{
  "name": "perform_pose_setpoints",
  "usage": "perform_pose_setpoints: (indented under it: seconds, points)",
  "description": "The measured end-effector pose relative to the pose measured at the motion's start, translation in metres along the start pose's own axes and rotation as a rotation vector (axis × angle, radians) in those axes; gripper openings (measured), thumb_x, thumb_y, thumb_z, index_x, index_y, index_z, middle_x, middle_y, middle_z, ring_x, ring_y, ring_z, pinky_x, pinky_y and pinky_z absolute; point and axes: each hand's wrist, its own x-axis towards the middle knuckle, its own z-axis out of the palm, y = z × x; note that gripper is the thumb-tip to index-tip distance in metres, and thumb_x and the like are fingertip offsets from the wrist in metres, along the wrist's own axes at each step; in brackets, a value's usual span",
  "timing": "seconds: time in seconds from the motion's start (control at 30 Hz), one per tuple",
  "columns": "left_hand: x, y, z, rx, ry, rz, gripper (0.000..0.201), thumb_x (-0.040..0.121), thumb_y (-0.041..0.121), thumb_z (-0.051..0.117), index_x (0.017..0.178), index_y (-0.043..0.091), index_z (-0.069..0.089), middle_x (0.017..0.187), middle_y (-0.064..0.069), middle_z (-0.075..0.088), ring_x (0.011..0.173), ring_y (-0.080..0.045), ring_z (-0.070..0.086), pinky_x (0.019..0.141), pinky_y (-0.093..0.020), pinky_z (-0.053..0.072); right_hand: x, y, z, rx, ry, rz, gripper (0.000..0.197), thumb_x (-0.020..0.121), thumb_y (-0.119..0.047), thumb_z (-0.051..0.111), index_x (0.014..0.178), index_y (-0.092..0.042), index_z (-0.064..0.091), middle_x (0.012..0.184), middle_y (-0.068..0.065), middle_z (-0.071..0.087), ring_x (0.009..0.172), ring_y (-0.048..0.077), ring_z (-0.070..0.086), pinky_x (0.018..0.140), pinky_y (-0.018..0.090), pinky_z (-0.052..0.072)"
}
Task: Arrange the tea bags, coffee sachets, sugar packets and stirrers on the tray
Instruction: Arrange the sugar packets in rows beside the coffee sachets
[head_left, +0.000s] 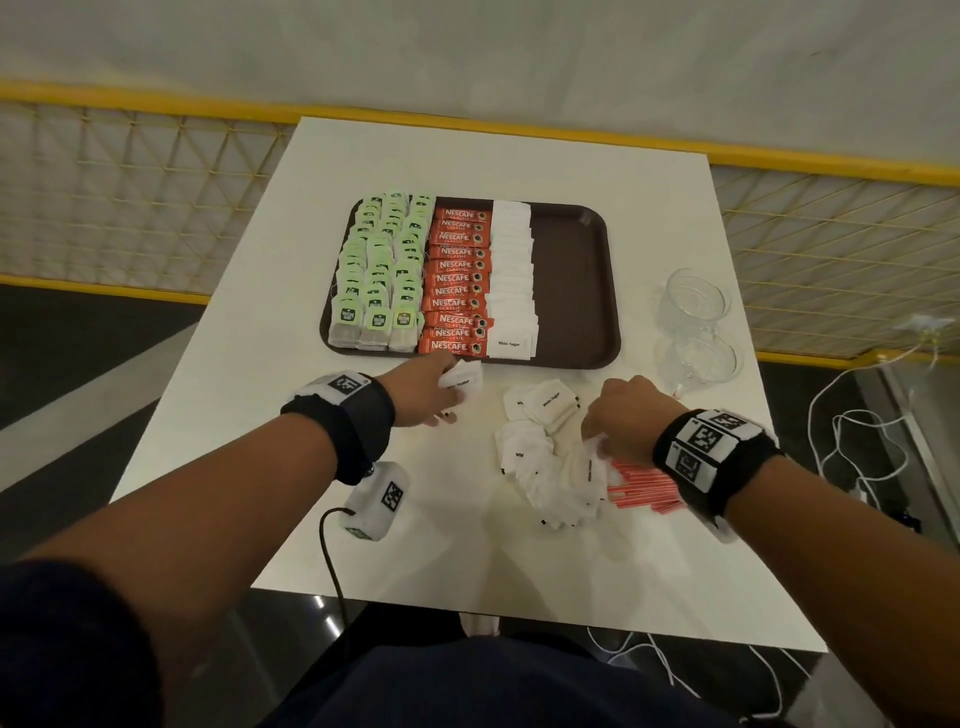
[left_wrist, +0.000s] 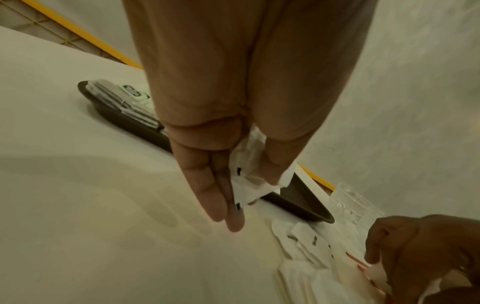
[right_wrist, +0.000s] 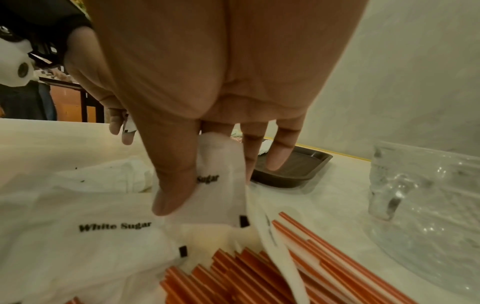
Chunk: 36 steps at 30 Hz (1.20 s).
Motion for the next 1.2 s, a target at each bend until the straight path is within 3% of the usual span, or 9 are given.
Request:
perform_pose_setpoints:
  seconds: [0.23, 0.37, 0.57, 0.67, 0.83, 0.97, 1.07, 1.2]
  points:
    - [0.0, 0.012, -0.029, -0.07, 0.001, 0.123, 0.017, 0.099, 0.019, 0.053, 0.114, 0.019, 0.044, 0.109, -0.007, 0.069, 0.087, -0.021, 0.072, 0.068, -0.03, 0.053, 0.006, -0.009, -0.003, 0.154, -0.062, 0.063, 0.05, 0.081, -0.038, 0.073, 0.124, -0.052, 0.05, 0.1, -0.009, 0.047, 0.105, 0.022, 0.049, 0.093, 0.034, 0.043]
    - [-0.004, 0.012, -0.041, -0.126, 0.005, 0.134, 0.028, 0.099, 0.023, 0.053, 0.126, 0.019, 0.043, 0.108, -0.003, 0.07, 0.091, -0.021, 0.072, 0.072, -0.03, 0.054, 0.005, -0.019, -0.008, 0.102, -0.097, 0.046, 0.05, 0.083, -0.033, 0.072, 0.125, -0.049, 0.053, 0.116, -0.001, 0.052, 0.111, 0.025, 0.05, 0.095, 0.032, 0.039]
    - [-0.005, 0.006, -0.043, -0.151, -0.029, 0.11, 0.034, 0.099, 0.022, 0.054, 0.131, 0.02, 0.041, 0.107, -0.005, 0.071, 0.089, -0.025, 0.073, 0.072, -0.033, 0.054, 0.008, -0.027, -0.013, 0.093, -0.116, 0.042, 0.033, 0.081, -0.032, 0.072, 0.111, -0.042, 0.062, 0.105, -0.006, 0.052, 0.104, 0.02, 0.051, 0.09, 0.031, 0.038]
    - [-0.006, 0.006, -0.039, -0.143, -0.051, 0.094, 0.035, 0.1, 0.02, 0.053, 0.133, 0.02, 0.04, 0.107, -0.005, 0.07, 0.086, -0.021, 0.071, 0.071, -0.03, 0.053, 0.009, -0.032, -0.015, 0.038, -0.134, 0.028, 0.024, 0.083, -0.032, 0.07, 0.106, -0.037, 0.064, 0.114, -0.007, 0.058, 0.11, 0.019, 0.05, 0.091, 0.034, 0.038]
    - [-0.008, 0.007, -0.034, -0.145, -0.07, 0.084, 0.032, 0.1, 0.018, 0.051, 0.13, 0.018, 0.041, 0.11, -0.007, 0.07, 0.089, -0.023, 0.07, 0.073, -0.031, 0.053, 0.009, -0.033, -0.013, 0.039, -0.122, 0.038, 0.016, 0.084, -0.022, 0.062, 0.081, -0.038, 0.062, 0.106, -0.009, 0.06, 0.106, 0.019, 0.055, 0.092, 0.036, 0.045]
    - [-0.007, 0.006, -0.031, -0.127, -0.113, 0.09, 0.032, 0.101, 0.019, 0.049, 0.132, 0.019, 0.042, 0.111, -0.006, 0.069, 0.093, -0.022, 0.069, 0.078, -0.033, 0.053, 0.004, -0.028, -0.014, 0.13, -0.105, 0.065, 0.013, 0.086, -0.022, 0.064, 0.092, -0.032, 0.068, 0.108, -0.007, 0.062, 0.103, 0.019, 0.058, 0.09, 0.034, 0.048]
    - [-0.005, 0.004, -0.029, -0.123, -0.139, 0.078, 0.034, 0.103, 0.02, 0.046, 0.137, 0.02, 0.041, 0.116, -0.003, 0.066, 0.102, -0.022, 0.067, 0.083, -0.035, 0.055, -0.003, -0.021, -0.022, 0.196, -0.082, 0.059, 0.013, 0.089, -0.022, 0.064, 0.101, -0.023, 0.068, 0.107, -0.003, 0.063, 0.103, 0.019, 0.057, 0.088, 0.03, 0.043]
    - [-0.004, 0.006, -0.025, -0.191, -0.153, 0.062, 0.035, 0.104, 0.015, 0.043, 0.138, 0.018, 0.041, 0.121, -0.006, 0.064, 0.108, -0.025, 0.064, 0.087, -0.038, 0.055, -0.013, -0.016, -0.035, 0.259, -0.044, 0.067, 0.004, 0.089, -0.022, 0.064, 0.091, -0.025, 0.064, 0.09, -0.007, 0.06, 0.089, 0.014, 0.055, 0.076, 0.025, 0.039]
